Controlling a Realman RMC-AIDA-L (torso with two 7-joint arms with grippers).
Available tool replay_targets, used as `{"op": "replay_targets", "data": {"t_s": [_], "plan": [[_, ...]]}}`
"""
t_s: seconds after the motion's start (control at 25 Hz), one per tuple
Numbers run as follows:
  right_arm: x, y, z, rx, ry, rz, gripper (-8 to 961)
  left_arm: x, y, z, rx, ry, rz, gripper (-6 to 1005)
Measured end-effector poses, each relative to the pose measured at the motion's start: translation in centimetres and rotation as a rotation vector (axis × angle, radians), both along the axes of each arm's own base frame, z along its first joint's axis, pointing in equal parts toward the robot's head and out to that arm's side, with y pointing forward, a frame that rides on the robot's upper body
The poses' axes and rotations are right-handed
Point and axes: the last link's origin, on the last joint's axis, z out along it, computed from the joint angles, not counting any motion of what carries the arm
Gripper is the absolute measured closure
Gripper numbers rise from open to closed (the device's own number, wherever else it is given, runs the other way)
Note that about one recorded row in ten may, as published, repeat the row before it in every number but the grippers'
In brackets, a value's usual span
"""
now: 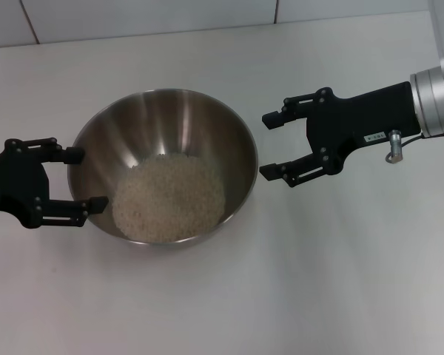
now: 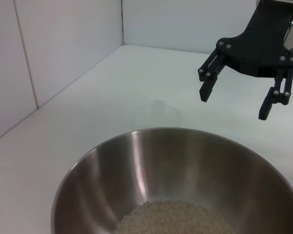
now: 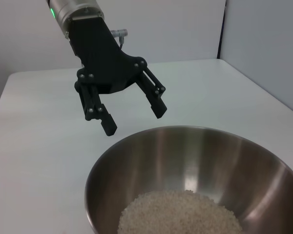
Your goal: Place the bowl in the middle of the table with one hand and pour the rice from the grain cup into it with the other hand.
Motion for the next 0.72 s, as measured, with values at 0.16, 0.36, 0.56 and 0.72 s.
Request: {"op": "replay_targets", "data": {"t_s": [0.16, 0.36, 0.56, 0.72], "plan": [[0.10, -0.12, -0.06, -0.002, 0.007, -0.006, 135, 0.02, 0.01, 0.00, -0.001, 0.001, -0.001, 147], [0.39, -0.17, -0.07, 0.004, 0.007, -0.016, 135, 0.00, -0.02, -0.03, -0.002, 0.001, -0.001, 147], [0.36, -0.19, -0.05, 0.006, 0.017, -0.018, 135, 0.00, -0.04, -0.05, -0.003, 0.002, -0.001, 147], [0.33, -0.20, -0.05, 0.006, 0.020, -0.017, 135, 0.00, -0.04, -0.06, -0.003, 0.002, -0.001, 147]]}}
